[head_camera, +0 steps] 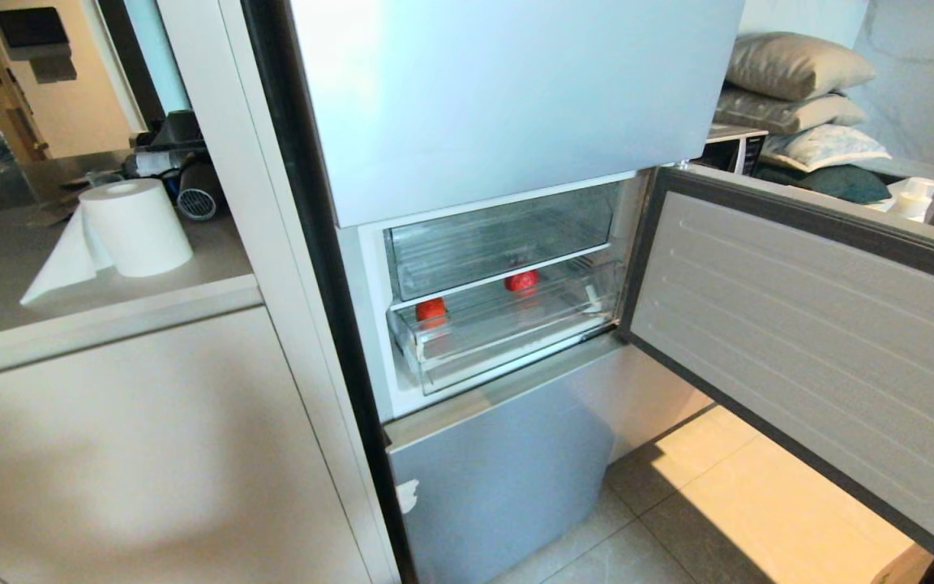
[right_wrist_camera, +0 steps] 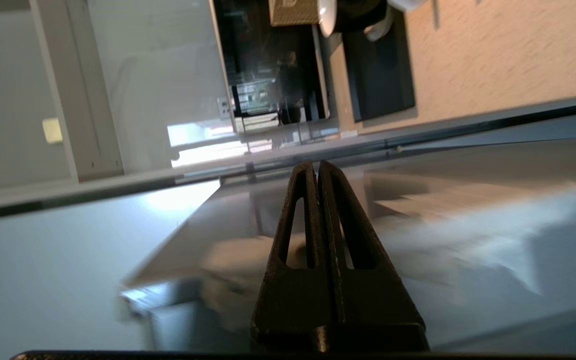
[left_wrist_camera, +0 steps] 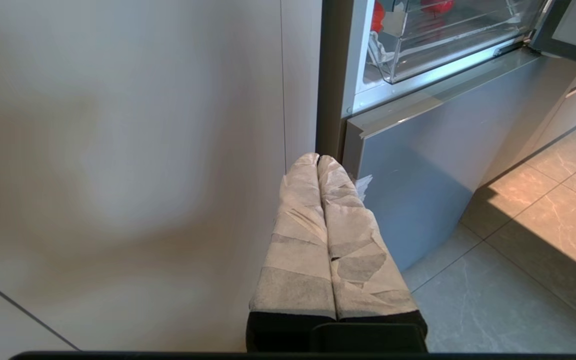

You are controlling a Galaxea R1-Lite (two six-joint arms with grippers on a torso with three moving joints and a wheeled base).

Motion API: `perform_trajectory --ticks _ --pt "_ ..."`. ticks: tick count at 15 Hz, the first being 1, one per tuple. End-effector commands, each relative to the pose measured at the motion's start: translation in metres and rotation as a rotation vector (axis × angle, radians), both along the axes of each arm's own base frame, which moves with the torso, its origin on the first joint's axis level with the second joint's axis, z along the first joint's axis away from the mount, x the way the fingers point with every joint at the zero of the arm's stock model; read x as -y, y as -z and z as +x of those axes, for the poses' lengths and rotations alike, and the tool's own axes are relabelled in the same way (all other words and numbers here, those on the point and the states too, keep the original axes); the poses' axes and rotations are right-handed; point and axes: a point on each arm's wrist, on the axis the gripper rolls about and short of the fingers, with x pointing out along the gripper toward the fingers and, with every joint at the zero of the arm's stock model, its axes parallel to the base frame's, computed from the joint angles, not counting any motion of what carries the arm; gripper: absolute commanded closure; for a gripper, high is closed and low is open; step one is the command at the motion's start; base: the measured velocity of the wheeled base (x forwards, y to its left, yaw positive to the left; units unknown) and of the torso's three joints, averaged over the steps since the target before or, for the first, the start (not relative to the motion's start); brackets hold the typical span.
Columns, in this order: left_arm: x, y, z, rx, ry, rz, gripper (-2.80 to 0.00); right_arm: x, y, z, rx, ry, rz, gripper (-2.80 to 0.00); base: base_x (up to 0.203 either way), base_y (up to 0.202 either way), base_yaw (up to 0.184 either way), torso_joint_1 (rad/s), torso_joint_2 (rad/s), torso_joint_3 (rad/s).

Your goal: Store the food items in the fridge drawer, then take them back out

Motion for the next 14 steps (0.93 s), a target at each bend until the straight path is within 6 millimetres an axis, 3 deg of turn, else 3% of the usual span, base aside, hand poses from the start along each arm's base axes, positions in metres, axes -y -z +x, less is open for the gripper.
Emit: perform_trajectory --ticks 1,2,5,6,7,9,10,12,14 --pt "0.000 0.000 0.000 -0.002 -0.001 0.000 0.00 -0.018 -0.029 -0.012 0.038 0.010 -0.071 0.00 0.000 0.000 0.000 0.000 0.00 0.000" --pt "0.000 0.000 0.000 -0.001 0.001 0.000 0.00 -0.017 -0.045 -0.018 0.061 0.029 -0.093 0.00 0.000 0.000 0.000 0.000 0.00 0.000" --pt "0.000 0.000 0.000 -0.001 0.000 0.000 0.00 -0.005 -0.124 -0.036 0.172 0.111 -0.248 0.00 0.000 0.000 0.000 0.000 0.00 0.000" --pt "0.000 0.000 0.000 -0.001 0.001 0.000 0.00 0.002 -0.143 -0.044 0.196 0.165 -0.300 0.00 0.000 0.000 0.000 0.000 0.00 0.000" --pt "0.000 0.000 0.000 -0.002 -0.001 0.000 0.00 0.013 -0.145 -0.048 0.197 0.247 -0.339 0.00 0.000 0.000 0.000 0.000 0.00 0.000" --pt "0.000 0.000 0.000 -0.002 -0.001 0.000 0.00 0.033 -0.124 -0.045 0.093 0.383 -0.432 0.00 0.000 0.000 0.000 0.000 0.00 0.000" --pt "0.000 0.000 0.000 0.000 -0.001 0.000 0.00 0.038 -0.109 -0.034 0.012 0.413 -0.397 0.00 0.000 0.000 0.000 0.000 0.00 0.000" --pt "0.000 0.000 0.000 0.000 -0.001 0.000 0.00 0.029 -0.076 0.007 -0.186 0.421 -0.404 0.00 0.000 0.000 0.000 0.000 0.00 0.000" --pt "0.000 0.000 0.000 -0.002 0.001 0.000 0.00 0.006 -0.038 0.036 -0.316 0.344 -0.349 0.00 0.000 0.000 0.000 0.000 0.00 0.000"
